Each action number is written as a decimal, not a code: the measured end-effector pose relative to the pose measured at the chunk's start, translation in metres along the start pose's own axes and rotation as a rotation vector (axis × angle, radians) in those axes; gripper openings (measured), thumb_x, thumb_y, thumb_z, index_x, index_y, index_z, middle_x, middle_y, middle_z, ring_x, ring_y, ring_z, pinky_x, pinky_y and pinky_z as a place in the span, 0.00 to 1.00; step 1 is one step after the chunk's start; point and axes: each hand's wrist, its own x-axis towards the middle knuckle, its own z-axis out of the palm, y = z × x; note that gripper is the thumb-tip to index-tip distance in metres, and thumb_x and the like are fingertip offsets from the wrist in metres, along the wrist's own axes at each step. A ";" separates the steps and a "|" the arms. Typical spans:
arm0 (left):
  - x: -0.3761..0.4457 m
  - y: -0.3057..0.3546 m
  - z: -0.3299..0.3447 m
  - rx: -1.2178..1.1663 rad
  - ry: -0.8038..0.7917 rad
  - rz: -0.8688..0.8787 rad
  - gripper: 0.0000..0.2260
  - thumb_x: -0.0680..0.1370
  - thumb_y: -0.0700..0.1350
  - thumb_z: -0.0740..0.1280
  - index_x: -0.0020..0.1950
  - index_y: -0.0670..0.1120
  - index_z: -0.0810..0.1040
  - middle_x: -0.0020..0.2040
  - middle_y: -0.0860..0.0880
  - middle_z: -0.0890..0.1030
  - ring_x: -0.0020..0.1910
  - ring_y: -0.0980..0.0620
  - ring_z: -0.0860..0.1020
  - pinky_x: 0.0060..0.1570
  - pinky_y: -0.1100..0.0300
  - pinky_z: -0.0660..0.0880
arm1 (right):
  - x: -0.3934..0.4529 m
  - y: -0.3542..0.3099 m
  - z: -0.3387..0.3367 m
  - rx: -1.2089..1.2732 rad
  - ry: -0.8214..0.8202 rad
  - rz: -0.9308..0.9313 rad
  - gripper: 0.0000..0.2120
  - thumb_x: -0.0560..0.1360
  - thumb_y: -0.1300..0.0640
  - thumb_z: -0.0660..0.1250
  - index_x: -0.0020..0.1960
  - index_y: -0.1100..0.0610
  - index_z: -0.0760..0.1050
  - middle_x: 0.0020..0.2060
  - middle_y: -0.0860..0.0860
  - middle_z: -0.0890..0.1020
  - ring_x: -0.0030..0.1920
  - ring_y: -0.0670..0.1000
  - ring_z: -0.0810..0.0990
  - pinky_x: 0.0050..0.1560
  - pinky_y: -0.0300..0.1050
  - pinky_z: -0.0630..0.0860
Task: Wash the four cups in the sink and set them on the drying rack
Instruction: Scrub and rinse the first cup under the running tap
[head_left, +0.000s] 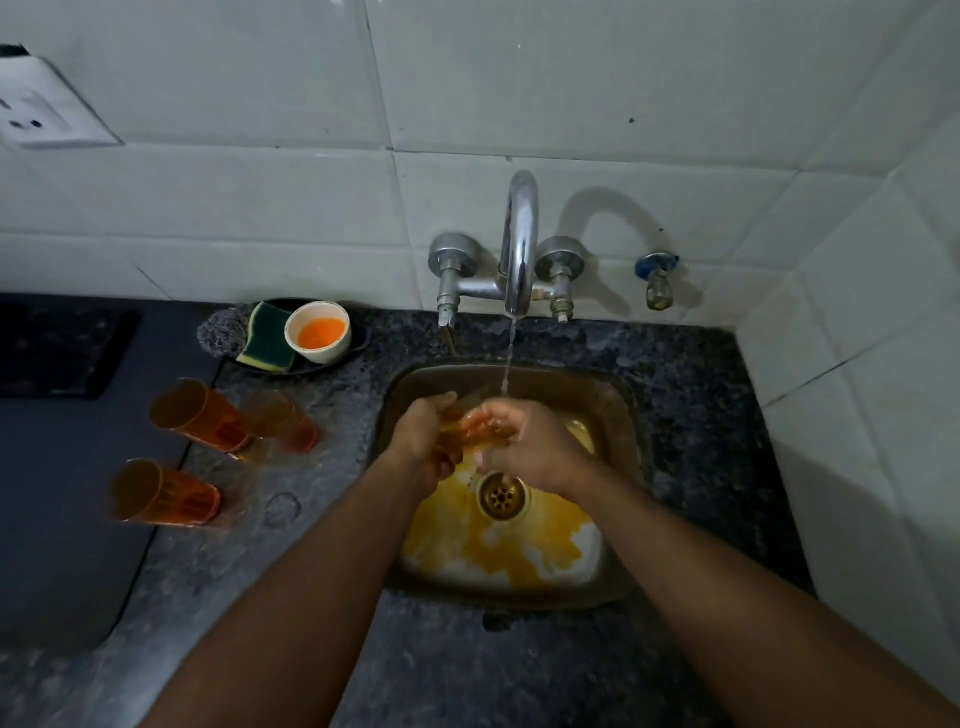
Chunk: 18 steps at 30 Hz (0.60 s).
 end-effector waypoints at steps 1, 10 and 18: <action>0.000 -0.001 0.003 0.000 -0.035 0.001 0.17 0.82 0.57 0.62 0.40 0.49 0.75 0.30 0.48 0.74 0.23 0.52 0.65 0.22 0.65 0.58 | 0.005 -0.002 -0.002 -0.243 -0.034 -0.095 0.09 0.75 0.61 0.76 0.55 0.56 0.83 0.45 0.46 0.86 0.42 0.42 0.84 0.40 0.40 0.80; 0.007 -0.012 0.020 -0.503 -0.154 0.198 0.17 0.84 0.53 0.62 0.45 0.43 0.81 0.34 0.45 0.78 0.27 0.49 0.75 0.23 0.63 0.66 | 0.030 -0.018 -0.012 -0.488 -0.133 -0.173 0.07 0.80 0.53 0.72 0.58 0.52 0.84 0.46 0.50 0.87 0.41 0.49 0.87 0.44 0.51 0.86; 0.005 -0.008 0.022 -0.283 -0.137 0.117 0.20 0.83 0.60 0.61 0.41 0.47 0.80 0.34 0.48 0.76 0.27 0.52 0.70 0.27 0.61 0.61 | 0.036 -0.019 -0.032 -0.546 -0.288 -0.075 0.08 0.83 0.50 0.69 0.53 0.53 0.84 0.43 0.49 0.86 0.32 0.48 0.85 0.40 0.51 0.83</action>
